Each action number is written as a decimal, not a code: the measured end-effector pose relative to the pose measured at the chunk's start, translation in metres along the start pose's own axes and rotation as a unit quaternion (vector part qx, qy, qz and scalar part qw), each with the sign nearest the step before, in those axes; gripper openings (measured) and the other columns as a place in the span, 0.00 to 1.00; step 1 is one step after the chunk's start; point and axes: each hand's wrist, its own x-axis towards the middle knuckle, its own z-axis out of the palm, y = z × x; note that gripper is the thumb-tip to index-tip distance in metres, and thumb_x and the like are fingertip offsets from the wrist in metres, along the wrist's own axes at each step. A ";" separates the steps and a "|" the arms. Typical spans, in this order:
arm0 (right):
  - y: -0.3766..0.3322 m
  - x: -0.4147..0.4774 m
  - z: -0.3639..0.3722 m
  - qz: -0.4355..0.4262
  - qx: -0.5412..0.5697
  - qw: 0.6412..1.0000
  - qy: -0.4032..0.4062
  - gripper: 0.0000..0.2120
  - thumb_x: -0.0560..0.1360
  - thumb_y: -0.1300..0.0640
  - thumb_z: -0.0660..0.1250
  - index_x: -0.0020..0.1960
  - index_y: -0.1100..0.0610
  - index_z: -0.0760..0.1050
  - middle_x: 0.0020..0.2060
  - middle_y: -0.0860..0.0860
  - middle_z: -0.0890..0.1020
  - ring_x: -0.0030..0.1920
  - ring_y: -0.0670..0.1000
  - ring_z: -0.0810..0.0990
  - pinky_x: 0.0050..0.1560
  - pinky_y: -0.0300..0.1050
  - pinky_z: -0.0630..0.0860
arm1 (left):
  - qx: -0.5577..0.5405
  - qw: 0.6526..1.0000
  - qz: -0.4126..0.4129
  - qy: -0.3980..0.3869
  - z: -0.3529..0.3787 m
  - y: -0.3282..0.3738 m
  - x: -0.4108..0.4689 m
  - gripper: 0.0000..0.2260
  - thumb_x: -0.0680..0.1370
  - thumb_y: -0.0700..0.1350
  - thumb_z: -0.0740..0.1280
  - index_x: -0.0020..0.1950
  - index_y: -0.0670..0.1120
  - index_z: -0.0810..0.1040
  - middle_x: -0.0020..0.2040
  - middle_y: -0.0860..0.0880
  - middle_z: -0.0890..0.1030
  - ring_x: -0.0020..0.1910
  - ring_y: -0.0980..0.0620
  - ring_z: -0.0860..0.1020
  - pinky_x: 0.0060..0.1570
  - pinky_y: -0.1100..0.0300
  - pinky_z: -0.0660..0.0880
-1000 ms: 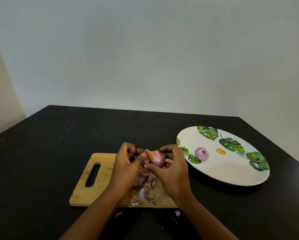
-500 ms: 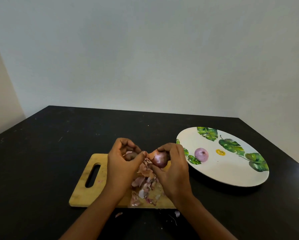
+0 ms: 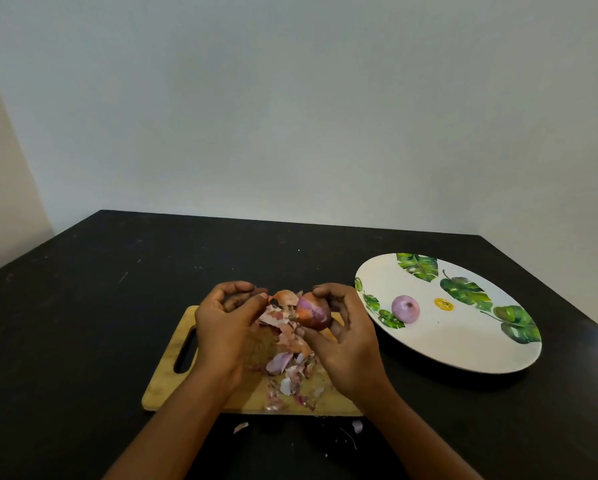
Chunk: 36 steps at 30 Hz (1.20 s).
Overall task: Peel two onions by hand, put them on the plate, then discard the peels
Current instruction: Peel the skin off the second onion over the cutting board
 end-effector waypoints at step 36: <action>-0.006 0.015 -0.007 0.335 0.429 0.838 -0.035 0.22 0.71 0.55 0.63 0.63 0.64 0.73 0.57 0.67 0.80 0.52 0.60 0.80 0.48 0.53 0.82 | 0.224 0.917 0.261 -0.202 0.005 -0.004 -0.013 0.15 0.70 0.35 0.72 0.51 0.53 0.78 0.47 0.56 0.82 0.48 0.61 0.79 0.45 0.71 0.74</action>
